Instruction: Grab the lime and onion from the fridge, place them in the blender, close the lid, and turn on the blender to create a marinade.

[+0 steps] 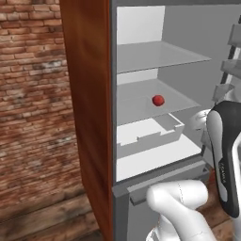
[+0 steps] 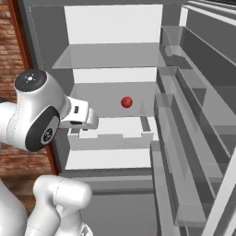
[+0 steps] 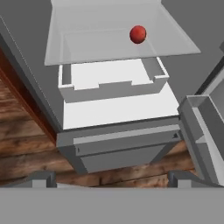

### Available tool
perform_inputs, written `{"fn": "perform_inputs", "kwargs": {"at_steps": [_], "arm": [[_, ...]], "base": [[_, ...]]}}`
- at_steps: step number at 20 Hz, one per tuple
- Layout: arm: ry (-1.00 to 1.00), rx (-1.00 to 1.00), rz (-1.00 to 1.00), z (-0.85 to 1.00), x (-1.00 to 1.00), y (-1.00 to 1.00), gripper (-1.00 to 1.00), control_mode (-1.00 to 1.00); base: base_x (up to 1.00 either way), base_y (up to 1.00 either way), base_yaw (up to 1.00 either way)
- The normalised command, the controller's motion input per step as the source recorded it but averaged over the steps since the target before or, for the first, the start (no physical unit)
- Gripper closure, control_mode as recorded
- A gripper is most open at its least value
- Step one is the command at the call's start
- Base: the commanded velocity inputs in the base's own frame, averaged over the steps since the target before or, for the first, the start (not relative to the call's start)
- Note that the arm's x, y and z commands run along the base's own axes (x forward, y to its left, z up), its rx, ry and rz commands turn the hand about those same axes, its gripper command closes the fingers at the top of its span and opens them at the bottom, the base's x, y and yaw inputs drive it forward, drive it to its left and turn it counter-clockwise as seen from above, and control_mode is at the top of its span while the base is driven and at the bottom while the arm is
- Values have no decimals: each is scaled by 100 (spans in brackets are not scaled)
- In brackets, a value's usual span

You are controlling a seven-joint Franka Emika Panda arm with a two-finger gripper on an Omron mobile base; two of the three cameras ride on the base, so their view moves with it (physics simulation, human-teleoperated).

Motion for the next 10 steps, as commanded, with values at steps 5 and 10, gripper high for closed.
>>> {"fn": "perform_inputs", "kwargs": {"at_steps": [5, 10], "arm": [[0, 0, 0, 0, 0, 0, -100, 100], [0, 0, 0, 0, 11, -2, -100, -100]], "base": [[45, -15, -1], [43, -13, -2]]}}
